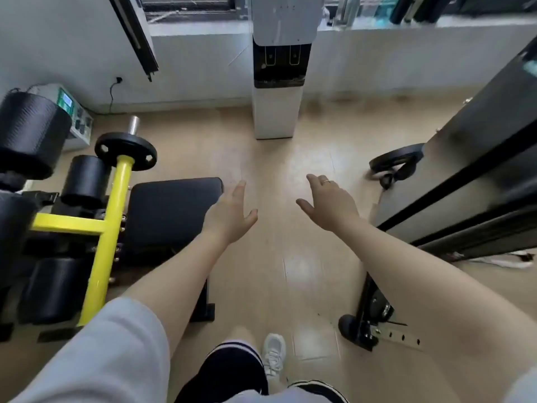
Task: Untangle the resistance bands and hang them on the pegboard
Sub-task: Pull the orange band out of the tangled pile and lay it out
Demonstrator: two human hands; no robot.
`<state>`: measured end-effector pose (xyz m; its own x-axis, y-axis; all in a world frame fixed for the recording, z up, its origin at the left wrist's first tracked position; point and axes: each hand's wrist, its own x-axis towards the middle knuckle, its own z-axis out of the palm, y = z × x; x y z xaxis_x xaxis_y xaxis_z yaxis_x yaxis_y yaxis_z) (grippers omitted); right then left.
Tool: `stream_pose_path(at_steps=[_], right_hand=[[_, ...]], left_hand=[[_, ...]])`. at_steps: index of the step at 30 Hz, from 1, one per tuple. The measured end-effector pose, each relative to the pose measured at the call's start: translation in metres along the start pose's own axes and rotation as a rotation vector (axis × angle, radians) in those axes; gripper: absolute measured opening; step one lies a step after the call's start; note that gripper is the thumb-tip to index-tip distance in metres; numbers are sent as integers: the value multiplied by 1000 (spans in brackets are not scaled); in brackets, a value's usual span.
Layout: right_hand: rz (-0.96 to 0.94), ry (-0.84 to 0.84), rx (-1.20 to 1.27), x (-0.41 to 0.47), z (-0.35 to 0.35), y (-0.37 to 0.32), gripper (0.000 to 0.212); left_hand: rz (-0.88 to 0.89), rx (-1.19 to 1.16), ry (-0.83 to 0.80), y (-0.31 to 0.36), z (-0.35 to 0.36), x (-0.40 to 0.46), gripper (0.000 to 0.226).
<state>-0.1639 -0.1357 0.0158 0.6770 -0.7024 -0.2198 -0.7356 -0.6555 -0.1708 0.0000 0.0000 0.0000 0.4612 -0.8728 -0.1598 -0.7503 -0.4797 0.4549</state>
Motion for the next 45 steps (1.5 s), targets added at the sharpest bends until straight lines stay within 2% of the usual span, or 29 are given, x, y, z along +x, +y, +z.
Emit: stream_pose_path(at_steps=[5,12,19,25,30,36,41,45], right_hand=[[32,0,-40,40,-22,23,53],[77,109,67,166,-68,49,53],[248,42,168,324,-108,104,59],[361,77,223,419,-159,164,55],[468,125,252,468,-178,240,55],[586,205,287,541,-196,380,55],[713,155,315,584,-240,499,53],[745,143,319,622,-277,578,53]], left_hand=[[24,-15,-5,18,-17,59,65],[140,-13,101,48,-57,211,65],[215,-5,-3,77,-82,406,66],[346,17,-66,136,-104,541,59],[471,0,-125,199,-89,626,63],[647,33,-195,303,-40,742,61],[702,69,-269,412,-13,838,60],[767,54,-281,490,-3,911,57]])
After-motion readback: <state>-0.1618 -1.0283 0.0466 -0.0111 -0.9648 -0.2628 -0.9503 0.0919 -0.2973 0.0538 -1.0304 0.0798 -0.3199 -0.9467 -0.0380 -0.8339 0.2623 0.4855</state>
